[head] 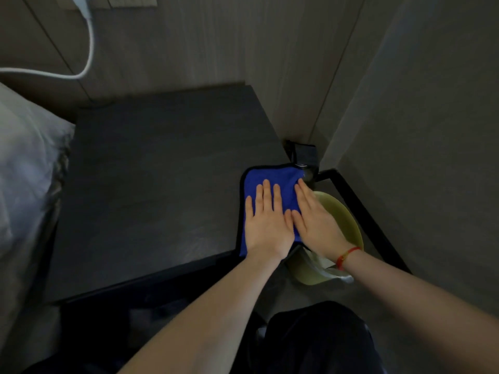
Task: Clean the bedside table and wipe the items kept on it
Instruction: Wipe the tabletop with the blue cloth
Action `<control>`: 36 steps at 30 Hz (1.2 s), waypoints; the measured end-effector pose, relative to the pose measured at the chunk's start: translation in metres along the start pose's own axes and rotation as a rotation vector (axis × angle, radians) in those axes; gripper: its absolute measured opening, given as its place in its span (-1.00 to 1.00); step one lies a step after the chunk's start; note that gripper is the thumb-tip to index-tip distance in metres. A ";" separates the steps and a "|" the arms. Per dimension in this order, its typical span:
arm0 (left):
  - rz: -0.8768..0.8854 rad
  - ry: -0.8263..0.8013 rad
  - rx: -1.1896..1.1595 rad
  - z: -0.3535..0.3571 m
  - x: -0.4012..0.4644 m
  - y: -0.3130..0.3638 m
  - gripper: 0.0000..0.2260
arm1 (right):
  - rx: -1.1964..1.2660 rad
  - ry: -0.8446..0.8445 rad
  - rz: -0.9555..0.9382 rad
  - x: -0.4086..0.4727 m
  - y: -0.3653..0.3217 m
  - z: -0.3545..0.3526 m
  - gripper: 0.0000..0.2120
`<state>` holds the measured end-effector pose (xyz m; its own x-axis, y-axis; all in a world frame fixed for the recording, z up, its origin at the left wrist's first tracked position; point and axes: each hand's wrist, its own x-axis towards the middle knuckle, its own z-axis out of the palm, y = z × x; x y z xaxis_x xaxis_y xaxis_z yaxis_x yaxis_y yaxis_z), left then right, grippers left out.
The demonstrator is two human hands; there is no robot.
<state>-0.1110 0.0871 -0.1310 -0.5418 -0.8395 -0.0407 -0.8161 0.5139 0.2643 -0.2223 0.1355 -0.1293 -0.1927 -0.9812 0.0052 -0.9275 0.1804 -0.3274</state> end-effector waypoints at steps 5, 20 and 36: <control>0.073 -0.035 0.004 -0.001 -0.023 -0.006 -0.44 | -0.128 -0.092 -0.081 -0.019 0.017 0.002 -0.36; 0.138 0.025 0.240 -0.005 -0.051 -0.044 -0.32 | -0.418 0.103 -0.277 -0.024 -0.012 0.000 -0.20; -0.014 0.116 0.378 -0.040 -0.108 -0.152 -0.22 | -0.315 0.162 -0.426 -0.017 -0.133 0.045 -0.16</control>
<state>0.0801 0.0929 -0.1281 -0.5216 -0.8500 0.0733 -0.8514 0.5129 -0.1101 -0.0809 0.1253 -0.1288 0.1971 -0.9533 0.2287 -0.9803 -0.1945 0.0342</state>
